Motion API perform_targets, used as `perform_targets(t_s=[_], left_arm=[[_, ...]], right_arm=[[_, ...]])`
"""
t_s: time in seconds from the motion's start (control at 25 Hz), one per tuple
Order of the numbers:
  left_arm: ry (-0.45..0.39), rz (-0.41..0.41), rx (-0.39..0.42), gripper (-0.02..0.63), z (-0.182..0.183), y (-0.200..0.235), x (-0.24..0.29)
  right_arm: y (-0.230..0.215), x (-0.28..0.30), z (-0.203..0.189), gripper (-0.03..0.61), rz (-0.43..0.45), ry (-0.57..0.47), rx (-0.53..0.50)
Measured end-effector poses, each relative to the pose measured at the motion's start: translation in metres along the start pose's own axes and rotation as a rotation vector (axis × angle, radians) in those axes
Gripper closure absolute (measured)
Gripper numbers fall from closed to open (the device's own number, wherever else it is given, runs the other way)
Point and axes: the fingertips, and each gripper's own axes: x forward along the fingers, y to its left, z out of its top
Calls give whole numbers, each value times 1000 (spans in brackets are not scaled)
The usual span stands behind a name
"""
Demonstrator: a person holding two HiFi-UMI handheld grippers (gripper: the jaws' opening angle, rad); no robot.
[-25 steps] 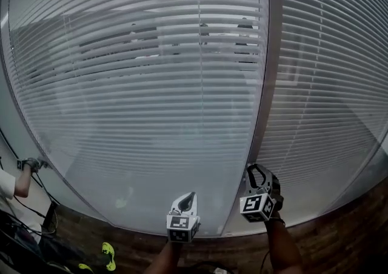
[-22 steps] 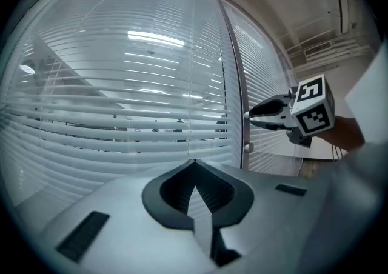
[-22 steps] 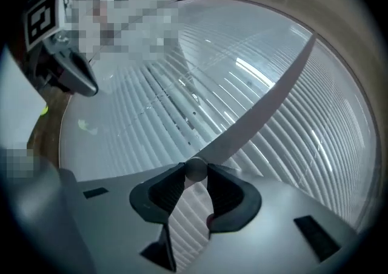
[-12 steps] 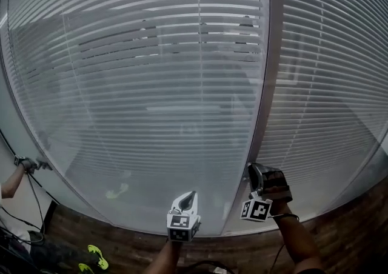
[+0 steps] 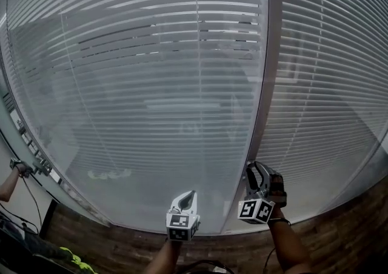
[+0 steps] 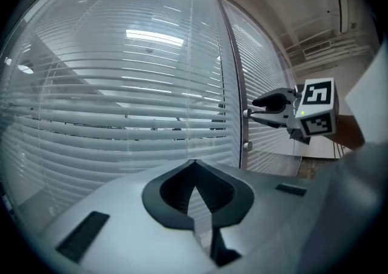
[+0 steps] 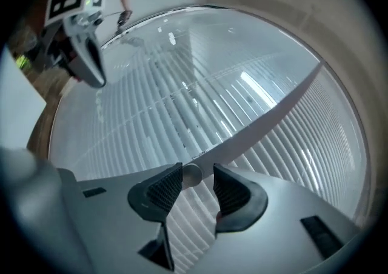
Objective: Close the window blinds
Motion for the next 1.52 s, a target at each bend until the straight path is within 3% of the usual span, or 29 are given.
perform_targets(t_s=[0.08,0.24,0.32,0.4,0.68,0.92,1.04,1.24,1.52], left_arm=[[-2,0,-3,620,1,-1,0],[-1,-11,0,620,1,-7,1],[6,-14,0,620,1,-10,0],[26,-14,-11,620,1,-11,-1],[10,-4,-10,620,-4,-5,-1],[5,5,-12,620,-1,2,-1],[9,10,-11,620,-2,4,-1],[16,4,-7,620,-5,2,-1],[17,12,-17,620,-9,7,-1]], right_arm=[[-4,1,3,436,11,-21,234],[-9,4,-3,422,31,-57,809],[-6,5,-14,422,29,-38,998],[0,8,-17,422,42,-31,1084],[-5,11,-24,444,40,5,1224],[-4,14,-26,449,12,-57,1209],[-4,16,-23,451,14,-57,1134],[-3,14,-21,451,44,-31,906],[2,14,-15,451,162,33,437]])
